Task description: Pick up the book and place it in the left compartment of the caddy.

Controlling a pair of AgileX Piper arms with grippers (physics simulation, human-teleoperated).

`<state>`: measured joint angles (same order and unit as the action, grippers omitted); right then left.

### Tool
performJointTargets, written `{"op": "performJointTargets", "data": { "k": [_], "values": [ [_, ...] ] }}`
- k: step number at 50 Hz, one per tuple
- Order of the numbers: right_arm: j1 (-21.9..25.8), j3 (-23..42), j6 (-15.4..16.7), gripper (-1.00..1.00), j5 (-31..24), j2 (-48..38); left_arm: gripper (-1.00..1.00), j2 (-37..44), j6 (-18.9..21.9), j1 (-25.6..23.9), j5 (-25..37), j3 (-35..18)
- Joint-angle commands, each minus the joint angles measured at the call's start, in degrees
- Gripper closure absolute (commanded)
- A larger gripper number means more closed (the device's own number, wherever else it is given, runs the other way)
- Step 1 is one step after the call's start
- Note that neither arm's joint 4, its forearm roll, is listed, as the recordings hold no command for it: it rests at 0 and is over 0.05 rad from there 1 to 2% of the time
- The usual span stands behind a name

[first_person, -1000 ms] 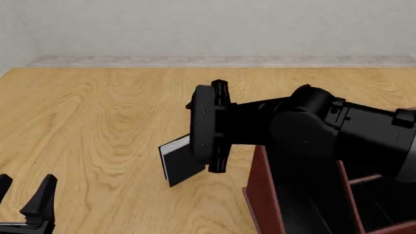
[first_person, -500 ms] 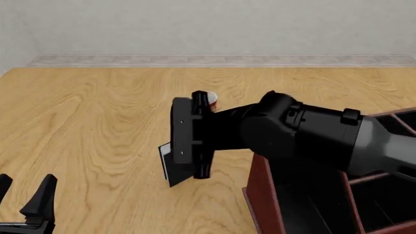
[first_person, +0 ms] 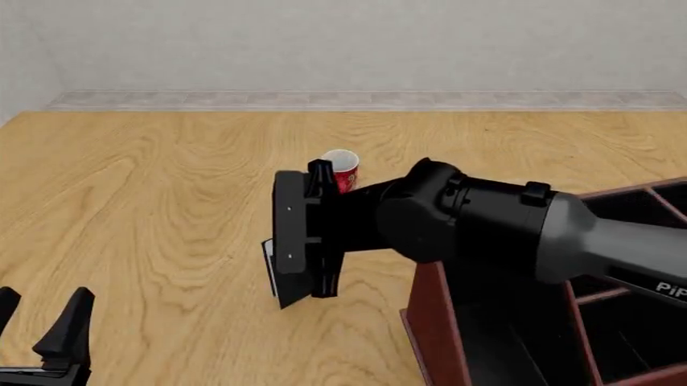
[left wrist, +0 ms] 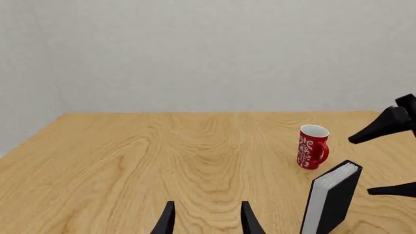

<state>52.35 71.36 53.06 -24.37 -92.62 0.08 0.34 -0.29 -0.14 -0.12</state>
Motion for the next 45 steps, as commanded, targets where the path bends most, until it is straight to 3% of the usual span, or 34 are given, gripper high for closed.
{"op": "performJointTargets", "data": {
  "k": [1, 45],
  "values": [
    [-0.51, -0.19, -0.14, -1.0, 0.35, -0.87, -1.0, 0.01, -0.01, -0.01, 0.06, -0.09],
    [-2.64, 1.26, 1.83, -1.0, -0.4, -3.86, -1.0, 0.02, 0.0, -0.02, 0.07, -0.09]
  ]
}}
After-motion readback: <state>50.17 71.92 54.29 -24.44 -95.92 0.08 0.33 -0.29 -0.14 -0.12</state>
